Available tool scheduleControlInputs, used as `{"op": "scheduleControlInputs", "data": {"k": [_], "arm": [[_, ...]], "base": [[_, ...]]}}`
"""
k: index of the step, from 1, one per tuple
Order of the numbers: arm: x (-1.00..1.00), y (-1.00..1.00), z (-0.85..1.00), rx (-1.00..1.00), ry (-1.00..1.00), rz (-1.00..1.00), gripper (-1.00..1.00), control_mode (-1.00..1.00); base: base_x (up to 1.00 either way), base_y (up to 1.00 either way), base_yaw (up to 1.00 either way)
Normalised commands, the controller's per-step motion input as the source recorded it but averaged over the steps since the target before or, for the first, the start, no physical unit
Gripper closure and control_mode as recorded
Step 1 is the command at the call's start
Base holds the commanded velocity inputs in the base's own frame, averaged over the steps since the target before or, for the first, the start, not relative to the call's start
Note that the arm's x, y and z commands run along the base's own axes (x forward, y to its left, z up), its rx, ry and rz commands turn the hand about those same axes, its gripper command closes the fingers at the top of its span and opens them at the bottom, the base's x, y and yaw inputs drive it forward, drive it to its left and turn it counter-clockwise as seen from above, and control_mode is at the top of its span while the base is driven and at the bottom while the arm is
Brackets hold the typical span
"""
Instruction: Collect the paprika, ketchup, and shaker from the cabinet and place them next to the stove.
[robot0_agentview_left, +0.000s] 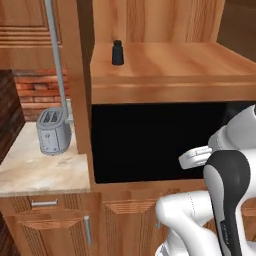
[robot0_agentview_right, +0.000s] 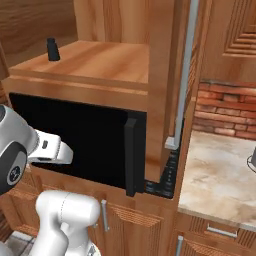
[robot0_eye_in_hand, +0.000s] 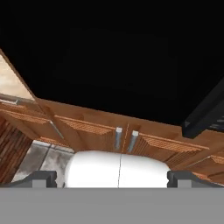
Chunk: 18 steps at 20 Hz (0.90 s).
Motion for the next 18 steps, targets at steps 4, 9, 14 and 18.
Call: {"op": "scheduleControlInputs", "data": {"k": [4, 9, 14, 18], "arm": [[0.0, 0.0, 0.0, 0.0, 0.0, 0.0, -1.0, 1.0], [0.0, 0.0, 0.0, 0.0, 0.0, 0.0, -1.0, 1.0], [0.0, 0.0, 0.0, 0.0, 0.0, 0.0, -1.0, 1.0], [0.0, 0.0, 0.0, 0.0, 0.0, 0.0, -1.0, 1.0]], "base": [[0.35, 0.0, -0.32], [0.43, 0.01, -0.27], [0.39, 0.02, -0.19], [0.27, 0.14, -0.09]]}}
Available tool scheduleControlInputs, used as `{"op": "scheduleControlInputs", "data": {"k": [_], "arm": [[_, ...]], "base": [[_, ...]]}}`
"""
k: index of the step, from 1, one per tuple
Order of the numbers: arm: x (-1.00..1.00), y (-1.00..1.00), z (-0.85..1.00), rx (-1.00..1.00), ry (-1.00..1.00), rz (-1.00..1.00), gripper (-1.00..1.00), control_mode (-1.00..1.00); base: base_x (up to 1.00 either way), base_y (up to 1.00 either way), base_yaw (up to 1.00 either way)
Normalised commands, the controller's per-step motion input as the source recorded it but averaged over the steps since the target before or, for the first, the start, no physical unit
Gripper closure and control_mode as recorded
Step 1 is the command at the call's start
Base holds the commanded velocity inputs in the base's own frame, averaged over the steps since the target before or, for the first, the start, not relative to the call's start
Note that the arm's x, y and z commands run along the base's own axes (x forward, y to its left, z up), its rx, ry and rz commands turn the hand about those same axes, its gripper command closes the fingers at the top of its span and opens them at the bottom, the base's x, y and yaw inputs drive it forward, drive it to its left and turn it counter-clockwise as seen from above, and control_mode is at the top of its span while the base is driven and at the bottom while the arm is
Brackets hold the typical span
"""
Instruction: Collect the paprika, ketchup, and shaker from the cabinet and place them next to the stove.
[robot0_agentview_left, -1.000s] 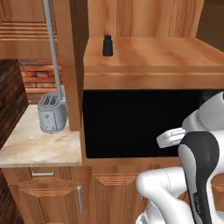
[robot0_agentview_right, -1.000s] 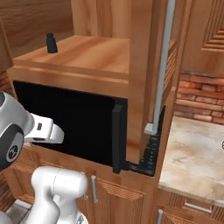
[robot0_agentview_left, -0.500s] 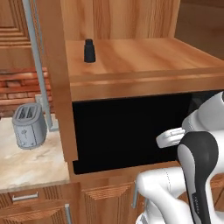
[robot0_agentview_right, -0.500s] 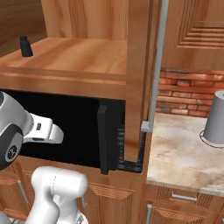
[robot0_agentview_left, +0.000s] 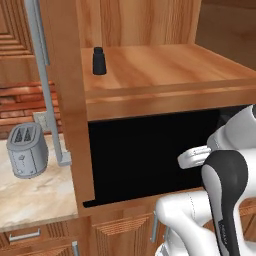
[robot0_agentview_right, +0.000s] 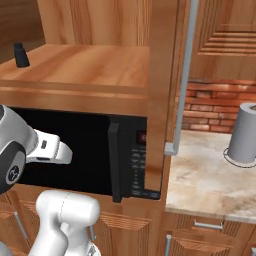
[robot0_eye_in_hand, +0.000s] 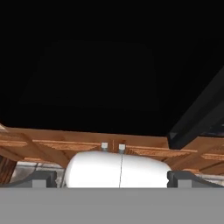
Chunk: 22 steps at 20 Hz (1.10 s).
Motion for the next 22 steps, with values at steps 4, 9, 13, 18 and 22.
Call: {"op": "scheduleControlInputs", "data": {"k": [4, 9, 13, 18, 22], "arm": [[0.0, 0.0, 0.0, 0.0, 0.0, 0.0, -1.0, 1.0], [0.0, 0.0, 0.34, 0.05, -0.09, 0.0, -1.0, -1.0], [-0.01, 0.0, 0.58, 0.07, -0.16, 0.03, -1.0, -1.0], [-0.06, 0.12, 0.6, 0.04, -0.17, 0.03, -1.0, -1.0], [-0.04, 0.24, 0.69, 0.01, -0.18, 0.02, -1.0, -1.0]], "base": [[0.26, 0.15, -0.04], [0.01, 0.01, 0.0], [0.0, 0.0, 0.0], [0.0, 0.0, 0.0], [0.0, 0.0, 0.0]]}}
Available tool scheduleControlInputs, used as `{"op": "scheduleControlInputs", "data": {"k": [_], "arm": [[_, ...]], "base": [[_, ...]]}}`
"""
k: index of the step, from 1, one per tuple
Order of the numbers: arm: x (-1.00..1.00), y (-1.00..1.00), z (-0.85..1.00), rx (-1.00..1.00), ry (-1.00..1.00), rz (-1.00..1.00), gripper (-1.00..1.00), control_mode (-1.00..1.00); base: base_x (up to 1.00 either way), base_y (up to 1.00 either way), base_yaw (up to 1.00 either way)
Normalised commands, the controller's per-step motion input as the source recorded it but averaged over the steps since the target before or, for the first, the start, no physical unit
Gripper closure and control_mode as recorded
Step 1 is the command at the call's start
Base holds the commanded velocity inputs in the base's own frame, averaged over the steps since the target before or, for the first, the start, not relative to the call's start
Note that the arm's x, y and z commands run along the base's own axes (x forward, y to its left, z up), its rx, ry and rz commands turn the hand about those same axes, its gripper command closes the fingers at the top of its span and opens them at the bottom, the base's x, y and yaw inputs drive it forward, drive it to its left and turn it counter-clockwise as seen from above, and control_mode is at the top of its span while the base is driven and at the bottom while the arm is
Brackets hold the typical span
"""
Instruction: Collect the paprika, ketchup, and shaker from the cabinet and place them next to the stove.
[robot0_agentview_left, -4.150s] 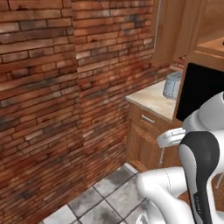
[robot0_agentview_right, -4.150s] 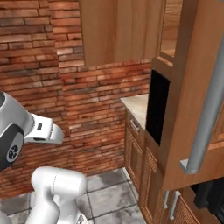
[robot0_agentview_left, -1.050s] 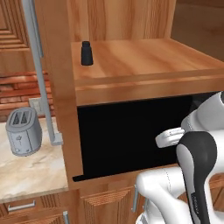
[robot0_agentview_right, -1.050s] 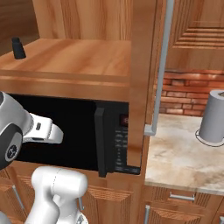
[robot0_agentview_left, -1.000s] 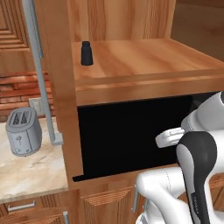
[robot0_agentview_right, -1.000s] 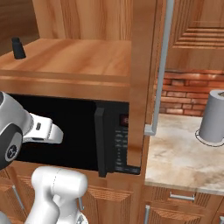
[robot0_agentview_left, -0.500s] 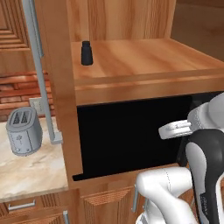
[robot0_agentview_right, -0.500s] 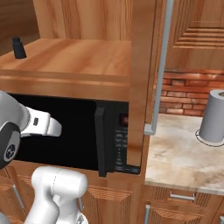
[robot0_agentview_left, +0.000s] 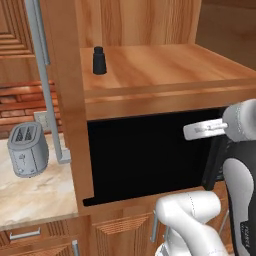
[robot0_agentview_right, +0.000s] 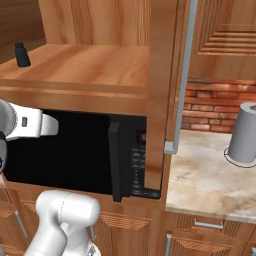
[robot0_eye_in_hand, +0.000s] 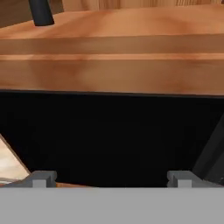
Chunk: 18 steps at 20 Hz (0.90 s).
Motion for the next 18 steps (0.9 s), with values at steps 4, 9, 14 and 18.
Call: {"op": "scheduleControlInputs", "data": {"k": [4, 9, 14, 18], "arm": [[0.0, 0.29, 0.68, 0.0, -0.23, 0.02, -1.0, -1.0], [0.0, 0.13, 0.56, 0.0, -0.26, 0.02, -1.0, -1.0], [0.0, 0.09, 0.44, 0.0, -0.23, 0.03, -1.0, -1.0], [0.0, 0.01, 0.38, 0.0, -0.24, 0.04, -1.0, -1.0]], "base": [[0.0, 0.0, 0.0], [0.0, 0.0, 0.0], [0.0, 0.0, 0.0], [0.0, 0.0, 0.0]]}}
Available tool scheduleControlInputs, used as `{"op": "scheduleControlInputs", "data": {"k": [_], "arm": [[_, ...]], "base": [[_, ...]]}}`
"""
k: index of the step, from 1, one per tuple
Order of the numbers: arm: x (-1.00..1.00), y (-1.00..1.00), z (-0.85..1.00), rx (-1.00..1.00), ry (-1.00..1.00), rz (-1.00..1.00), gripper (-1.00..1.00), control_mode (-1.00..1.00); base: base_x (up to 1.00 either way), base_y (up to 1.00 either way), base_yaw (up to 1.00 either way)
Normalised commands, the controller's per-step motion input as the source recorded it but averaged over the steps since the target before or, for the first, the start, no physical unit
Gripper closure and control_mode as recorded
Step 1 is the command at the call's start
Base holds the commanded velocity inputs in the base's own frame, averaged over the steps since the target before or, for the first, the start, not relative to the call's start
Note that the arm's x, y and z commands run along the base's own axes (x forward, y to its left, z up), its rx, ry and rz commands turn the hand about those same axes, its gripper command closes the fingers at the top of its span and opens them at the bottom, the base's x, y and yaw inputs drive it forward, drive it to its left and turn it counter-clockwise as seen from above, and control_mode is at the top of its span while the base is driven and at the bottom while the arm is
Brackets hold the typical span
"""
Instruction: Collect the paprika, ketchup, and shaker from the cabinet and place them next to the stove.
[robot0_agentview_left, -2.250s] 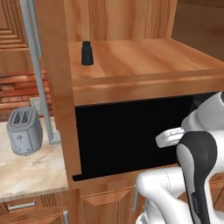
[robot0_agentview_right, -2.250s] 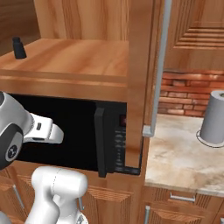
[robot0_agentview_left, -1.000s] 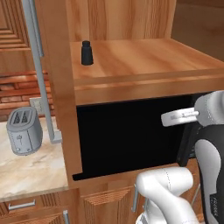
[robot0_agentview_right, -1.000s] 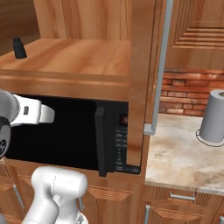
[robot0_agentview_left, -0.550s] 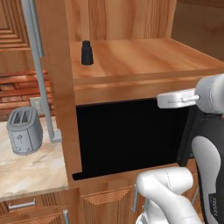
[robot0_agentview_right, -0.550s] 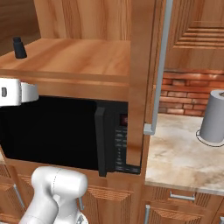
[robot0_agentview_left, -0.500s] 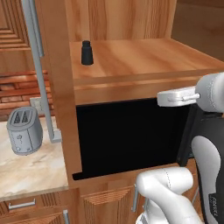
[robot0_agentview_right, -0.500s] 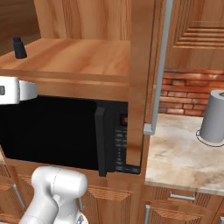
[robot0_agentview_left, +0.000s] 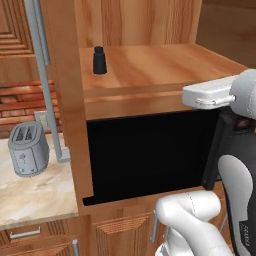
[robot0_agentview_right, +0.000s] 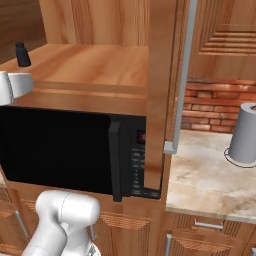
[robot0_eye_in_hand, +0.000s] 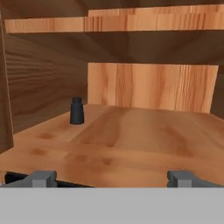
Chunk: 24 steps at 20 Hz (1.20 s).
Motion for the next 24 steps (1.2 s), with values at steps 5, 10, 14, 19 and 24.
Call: {"op": "scheduleControlInputs", "data": {"k": [5, 10, 14, 19, 24], "arm": [[0.0, 0.01, 0.27, 0.01, -0.21, 0.05, -1.0, -1.0], [0.11, 0.1, 0.02, 0.0, -0.04, 0.04, -1.0, -1.0], [0.08, 0.0, -0.04, 0.0, 0.0, 0.01, -1.0, -1.0], [0.2, 0.17, -0.01, 0.0, 0.02, 0.0, -1.0, -1.0], [0.32, 0.4, 0.0, 0.0, 0.08, 0.03, -1.0, -1.0]], "base": [[0.0, 0.0, 0.0], [0.0, 0.0, 0.0], [0.0, 0.0, 0.0], [0.0, 0.0, 0.0], [0.0, 0.0, 0.0]]}}
